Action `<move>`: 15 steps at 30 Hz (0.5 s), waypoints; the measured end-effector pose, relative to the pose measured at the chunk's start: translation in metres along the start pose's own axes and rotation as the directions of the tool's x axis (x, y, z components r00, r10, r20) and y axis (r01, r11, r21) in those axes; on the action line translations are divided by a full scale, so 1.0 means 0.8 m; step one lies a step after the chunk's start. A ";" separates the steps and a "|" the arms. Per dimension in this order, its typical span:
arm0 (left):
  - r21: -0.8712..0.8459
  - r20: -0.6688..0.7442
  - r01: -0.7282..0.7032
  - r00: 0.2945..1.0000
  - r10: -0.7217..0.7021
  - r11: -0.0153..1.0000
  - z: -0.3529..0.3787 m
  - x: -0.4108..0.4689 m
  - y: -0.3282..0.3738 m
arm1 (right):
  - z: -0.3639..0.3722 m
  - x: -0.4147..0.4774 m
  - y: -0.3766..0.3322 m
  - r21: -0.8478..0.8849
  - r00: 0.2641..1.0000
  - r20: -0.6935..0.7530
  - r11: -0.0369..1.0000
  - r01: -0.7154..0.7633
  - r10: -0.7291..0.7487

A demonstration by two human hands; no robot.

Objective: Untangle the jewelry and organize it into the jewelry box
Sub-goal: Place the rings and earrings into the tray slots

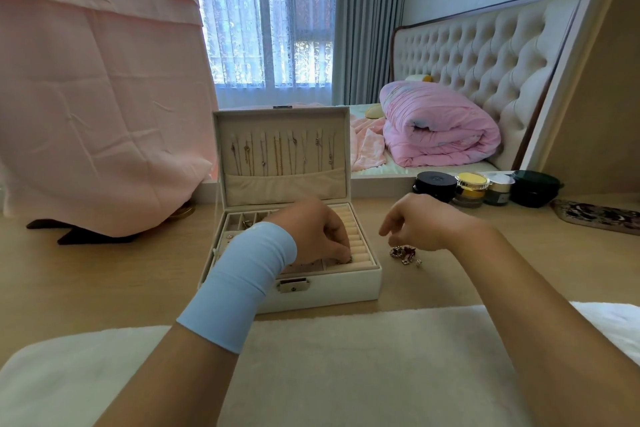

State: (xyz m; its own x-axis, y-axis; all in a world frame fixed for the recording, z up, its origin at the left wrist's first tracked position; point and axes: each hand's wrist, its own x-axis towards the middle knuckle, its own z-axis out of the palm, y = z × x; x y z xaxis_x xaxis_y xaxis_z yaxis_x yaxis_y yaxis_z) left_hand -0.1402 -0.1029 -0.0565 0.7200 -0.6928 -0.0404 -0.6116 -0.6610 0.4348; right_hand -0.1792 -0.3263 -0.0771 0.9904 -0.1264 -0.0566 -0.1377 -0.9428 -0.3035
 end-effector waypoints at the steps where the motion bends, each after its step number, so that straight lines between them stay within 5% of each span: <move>1: 0.013 -0.002 0.006 1.000 -0.006 1.000 0.001 0.000 0.000 | 0.005 0.002 0.002 -0.032 1.000 0.021 0.999 -0.013 0.013; 15: 0.083 0.023 0.002 1.000 -0.004 0.997 -0.003 -0.002 0.007 | 0.021 0.014 0.013 0.024 0.995 0.084 0.998 -0.053 0.050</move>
State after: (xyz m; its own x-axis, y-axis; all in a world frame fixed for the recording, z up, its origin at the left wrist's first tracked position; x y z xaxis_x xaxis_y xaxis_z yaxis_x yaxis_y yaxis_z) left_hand -0.1443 -0.1046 -0.0518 0.7146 -0.6968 -0.0624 -0.6354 -0.6837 0.3589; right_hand -0.1701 -0.3322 -0.0968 0.9774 -0.1476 -0.1512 -0.1900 -0.9271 -0.3232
